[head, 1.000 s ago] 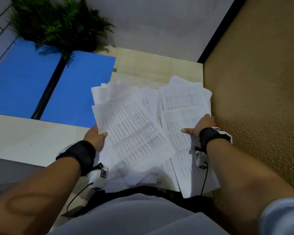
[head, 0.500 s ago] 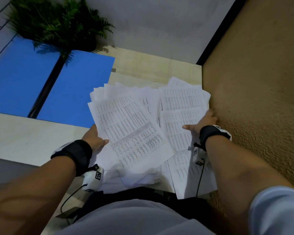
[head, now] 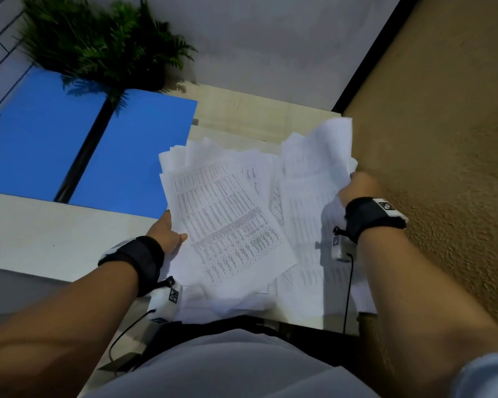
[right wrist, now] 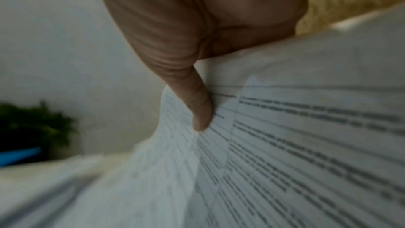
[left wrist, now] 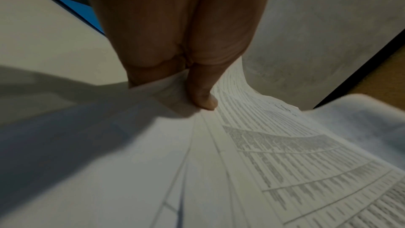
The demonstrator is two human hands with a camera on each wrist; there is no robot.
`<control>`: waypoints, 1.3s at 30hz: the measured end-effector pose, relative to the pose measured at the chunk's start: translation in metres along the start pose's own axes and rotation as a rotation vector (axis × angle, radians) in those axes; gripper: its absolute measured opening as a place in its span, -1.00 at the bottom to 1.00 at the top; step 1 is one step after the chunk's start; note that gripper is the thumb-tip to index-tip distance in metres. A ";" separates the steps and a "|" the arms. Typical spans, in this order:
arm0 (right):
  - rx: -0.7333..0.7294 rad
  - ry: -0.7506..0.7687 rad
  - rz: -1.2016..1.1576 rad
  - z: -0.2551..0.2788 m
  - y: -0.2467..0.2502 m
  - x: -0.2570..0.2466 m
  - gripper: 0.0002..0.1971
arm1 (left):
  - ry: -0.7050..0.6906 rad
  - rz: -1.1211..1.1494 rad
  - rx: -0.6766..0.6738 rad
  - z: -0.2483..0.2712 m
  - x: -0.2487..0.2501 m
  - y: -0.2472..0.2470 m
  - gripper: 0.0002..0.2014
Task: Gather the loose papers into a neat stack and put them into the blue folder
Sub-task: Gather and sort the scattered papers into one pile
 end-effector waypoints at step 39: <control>-0.137 -0.068 -0.320 0.081 -0.080 -0.012 -0.91 | -0.056 -0.289 0.063 -0.006 0.066 0.023 -0.57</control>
Point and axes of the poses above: each hand's wrist, its own z-axis away from the middle knuckle, its own y-axis out of the back of the hand, x = y × z, the point moved 10 cm from there along -z, towards the middle knuckle, and after that the axes turned 1 degree about -z, right-handed, at the moved point
